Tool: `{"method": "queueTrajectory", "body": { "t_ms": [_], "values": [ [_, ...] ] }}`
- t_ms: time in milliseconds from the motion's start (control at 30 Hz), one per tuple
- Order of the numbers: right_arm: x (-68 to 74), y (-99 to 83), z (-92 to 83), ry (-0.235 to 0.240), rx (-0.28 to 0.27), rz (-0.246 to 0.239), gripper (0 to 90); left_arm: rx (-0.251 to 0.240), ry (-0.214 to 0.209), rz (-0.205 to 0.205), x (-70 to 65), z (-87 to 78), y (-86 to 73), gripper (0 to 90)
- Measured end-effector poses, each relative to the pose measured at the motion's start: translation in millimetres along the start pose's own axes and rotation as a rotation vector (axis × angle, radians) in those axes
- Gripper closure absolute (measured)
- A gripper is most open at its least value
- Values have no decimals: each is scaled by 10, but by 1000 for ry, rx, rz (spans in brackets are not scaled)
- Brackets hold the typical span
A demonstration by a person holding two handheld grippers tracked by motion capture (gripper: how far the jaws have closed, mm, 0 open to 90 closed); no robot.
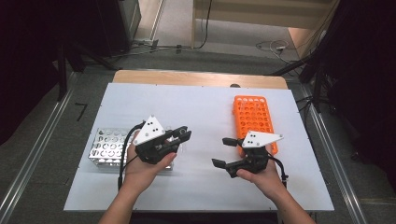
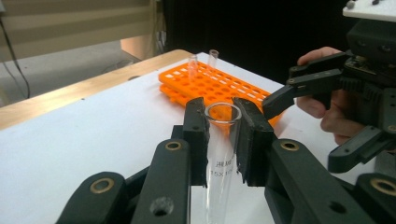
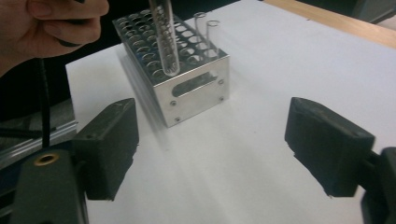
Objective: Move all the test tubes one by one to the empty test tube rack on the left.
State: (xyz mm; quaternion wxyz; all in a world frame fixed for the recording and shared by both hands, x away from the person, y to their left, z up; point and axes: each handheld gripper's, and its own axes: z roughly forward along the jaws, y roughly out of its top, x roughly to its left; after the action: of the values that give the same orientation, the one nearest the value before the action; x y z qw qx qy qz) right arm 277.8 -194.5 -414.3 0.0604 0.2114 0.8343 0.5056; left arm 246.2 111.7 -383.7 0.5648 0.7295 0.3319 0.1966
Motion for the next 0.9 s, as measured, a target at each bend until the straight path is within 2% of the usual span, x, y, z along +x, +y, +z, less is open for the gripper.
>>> {"method": "queueTrajectory", "body": {
  "t_ms": [300,600,900],
  "values": [
    [-187,-57,-138,-36,-15,39,0,-21,62,-13,228,-102,37,761],
    [-313,-114,-203,-58,-17,58,0,-36,106,-31,400,-178,37,761],
    [-366,-138,-239,-71,-18,69,0,-46,153,-35,545,-263,16,761]
  ]
}}
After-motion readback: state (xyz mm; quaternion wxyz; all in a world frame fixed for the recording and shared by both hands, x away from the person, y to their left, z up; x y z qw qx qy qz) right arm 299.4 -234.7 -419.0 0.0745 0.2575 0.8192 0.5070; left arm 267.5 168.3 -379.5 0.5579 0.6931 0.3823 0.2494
